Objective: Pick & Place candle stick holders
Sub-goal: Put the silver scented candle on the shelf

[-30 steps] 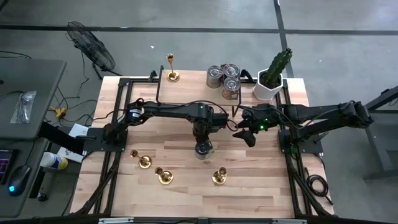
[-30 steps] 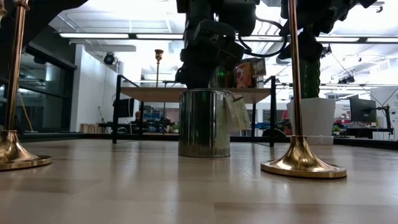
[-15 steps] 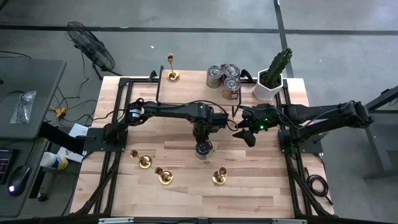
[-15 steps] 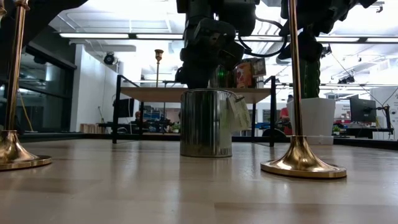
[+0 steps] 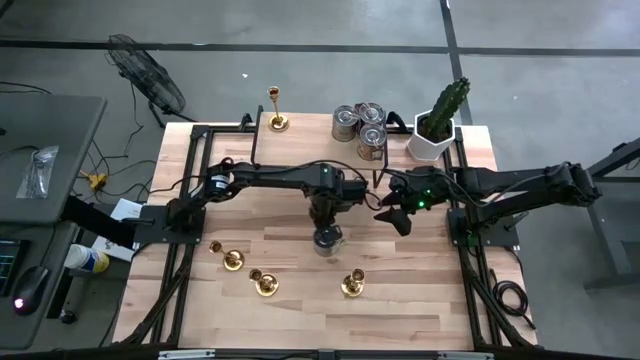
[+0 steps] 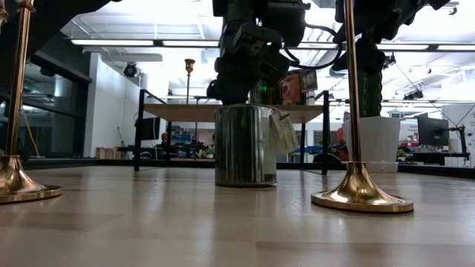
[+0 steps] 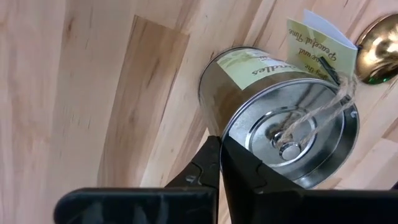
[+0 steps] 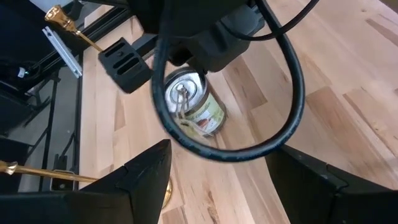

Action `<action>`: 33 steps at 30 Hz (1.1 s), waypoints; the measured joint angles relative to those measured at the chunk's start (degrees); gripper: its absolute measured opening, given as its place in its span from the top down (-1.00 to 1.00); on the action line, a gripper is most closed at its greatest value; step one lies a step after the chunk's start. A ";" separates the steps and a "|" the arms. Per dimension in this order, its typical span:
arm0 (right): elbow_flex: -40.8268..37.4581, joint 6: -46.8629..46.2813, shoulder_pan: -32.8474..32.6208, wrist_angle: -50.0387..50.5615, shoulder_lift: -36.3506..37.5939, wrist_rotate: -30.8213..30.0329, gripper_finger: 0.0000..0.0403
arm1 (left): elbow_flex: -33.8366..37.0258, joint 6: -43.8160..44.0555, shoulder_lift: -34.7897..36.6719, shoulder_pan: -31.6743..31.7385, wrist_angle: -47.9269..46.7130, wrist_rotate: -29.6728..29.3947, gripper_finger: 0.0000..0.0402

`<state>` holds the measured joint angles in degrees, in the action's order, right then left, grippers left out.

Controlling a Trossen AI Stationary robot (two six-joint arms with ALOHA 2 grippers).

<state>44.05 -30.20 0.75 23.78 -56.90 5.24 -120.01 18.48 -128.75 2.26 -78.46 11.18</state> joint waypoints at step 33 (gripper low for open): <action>0.00 0.00 0.00 2.94 3.82 0.26 -0.25 | -5.72 1.31 0.00 1.14 -7.21 0.19 1.00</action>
<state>44.05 -30.20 0.75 26.73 -53.08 5.50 -125.73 19.79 -128.75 3.40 -85.67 11.37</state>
